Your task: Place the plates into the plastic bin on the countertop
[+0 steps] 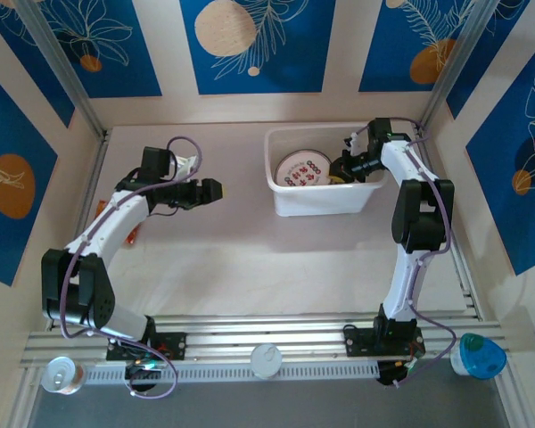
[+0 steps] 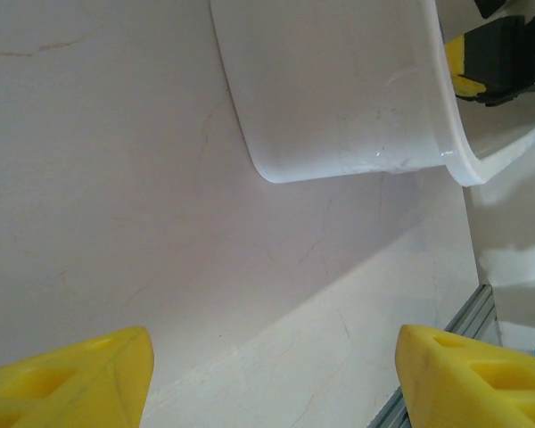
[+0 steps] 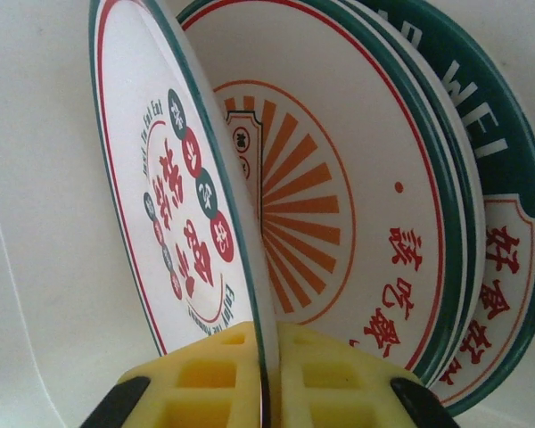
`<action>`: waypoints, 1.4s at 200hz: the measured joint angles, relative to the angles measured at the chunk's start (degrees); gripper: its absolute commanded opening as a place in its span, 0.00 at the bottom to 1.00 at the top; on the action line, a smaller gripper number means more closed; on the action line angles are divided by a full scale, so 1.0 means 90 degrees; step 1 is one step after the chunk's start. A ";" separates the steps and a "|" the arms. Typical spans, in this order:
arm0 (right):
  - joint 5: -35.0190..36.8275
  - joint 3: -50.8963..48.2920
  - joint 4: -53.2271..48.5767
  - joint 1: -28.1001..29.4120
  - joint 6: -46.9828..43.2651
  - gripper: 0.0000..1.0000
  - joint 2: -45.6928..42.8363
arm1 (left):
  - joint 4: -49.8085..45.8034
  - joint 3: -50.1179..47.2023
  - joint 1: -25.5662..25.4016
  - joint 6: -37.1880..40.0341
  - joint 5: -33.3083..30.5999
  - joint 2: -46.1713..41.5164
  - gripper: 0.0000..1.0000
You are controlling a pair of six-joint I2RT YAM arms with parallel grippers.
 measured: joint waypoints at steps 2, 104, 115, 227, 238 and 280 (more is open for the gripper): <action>0.0017 0.0000 0.0000 0.0000 0.0010 0.20 0.0000 | 0.0000 -0.0010 0.0000 0.0000 0.0000 0.0000 0.71; 0.0782 -0.0175 0.0100 0.0005 -0.0017 0.73 -0.0527 | 0.0172 -0.0182 0.0000 -0.0080 0.0165 -0.0061 0.68; 0.0814 -0.0175 0.0097 0.0005 -0.0036 0.76 -0.0658 | 0.0194 -0.0214 0.0000 -0.0109 0.0182 -0.0114 0.68; 0.1885 -0.0032 -0.0002 -0.0600 -0.0291 0.96 -0.2171 | 0.0576 -0.0449 -0.0019 -0.0478 0.0274 -0.0595 0.67; 0.1962 -0.0032 0.0044 -0.0760 -0.0289 0.96 -0.2188 | 0.0595 -0.0457 -0.0019 -0.0488 0.0272 -0.0648 0.67; 0.2149 -0.0032 0.0134 -0.1039 -0.0340 0.95 -0.1960 | 0.0602 -0.0476 -0.0041 -0.0491 0.0270 -0.0787 0.67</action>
